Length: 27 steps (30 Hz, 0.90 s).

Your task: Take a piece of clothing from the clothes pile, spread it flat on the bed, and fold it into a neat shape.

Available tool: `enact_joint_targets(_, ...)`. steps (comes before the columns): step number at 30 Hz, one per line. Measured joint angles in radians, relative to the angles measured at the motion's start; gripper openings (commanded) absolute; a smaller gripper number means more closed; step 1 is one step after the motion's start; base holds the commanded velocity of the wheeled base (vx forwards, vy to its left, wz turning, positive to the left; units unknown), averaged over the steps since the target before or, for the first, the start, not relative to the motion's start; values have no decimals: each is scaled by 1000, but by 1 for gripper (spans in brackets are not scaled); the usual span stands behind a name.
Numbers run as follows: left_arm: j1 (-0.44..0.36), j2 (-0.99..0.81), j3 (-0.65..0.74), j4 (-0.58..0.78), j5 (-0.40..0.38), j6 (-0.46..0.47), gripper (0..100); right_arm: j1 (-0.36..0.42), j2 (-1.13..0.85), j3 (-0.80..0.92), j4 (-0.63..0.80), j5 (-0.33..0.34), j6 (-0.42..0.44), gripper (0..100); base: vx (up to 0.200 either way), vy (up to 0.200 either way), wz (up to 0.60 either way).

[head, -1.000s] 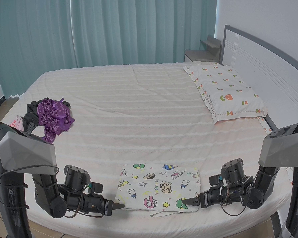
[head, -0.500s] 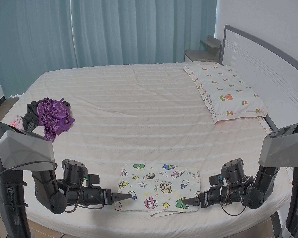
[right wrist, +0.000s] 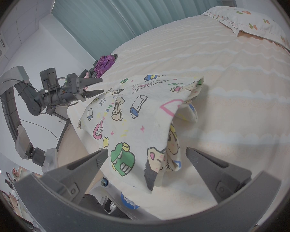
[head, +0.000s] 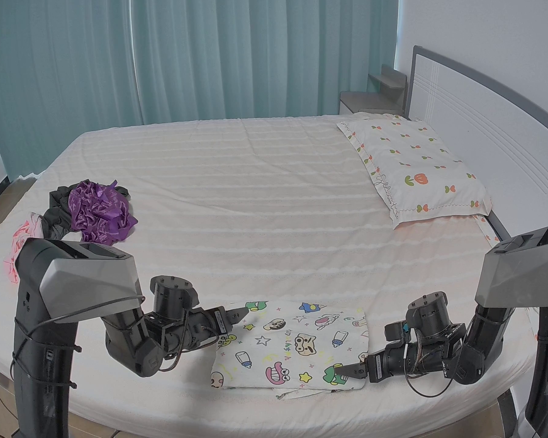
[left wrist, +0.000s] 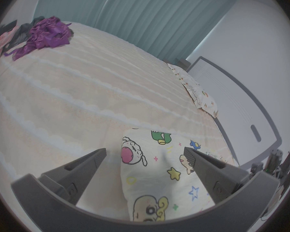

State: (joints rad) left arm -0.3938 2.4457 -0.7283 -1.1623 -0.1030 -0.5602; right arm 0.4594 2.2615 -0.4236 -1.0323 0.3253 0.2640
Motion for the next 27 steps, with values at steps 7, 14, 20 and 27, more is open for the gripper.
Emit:
enact_joint_targets(7, -16, 50, -61, 47, 5, 8, 100, 1, 4, 0, -5, 0, 0, 100, 0, 0, 0)
enact_joint_targets(14, -18, 64, -110, 98, 40, 7, 0, 4, 6, 1, -6, 0, 0, 100, 0, 0, 0)
enact_joint_targets(20, -10, 72, -150, 96, 124, 7, 0, 3, 7, 1, -6, 0, 0, 100, 0, 0, 0)
enact_joint_targets(27, -6, 80, -166, 46, 141, 8, 0, 4, 7, 2, -6, 0, 0, 100, 0, 0, 0)
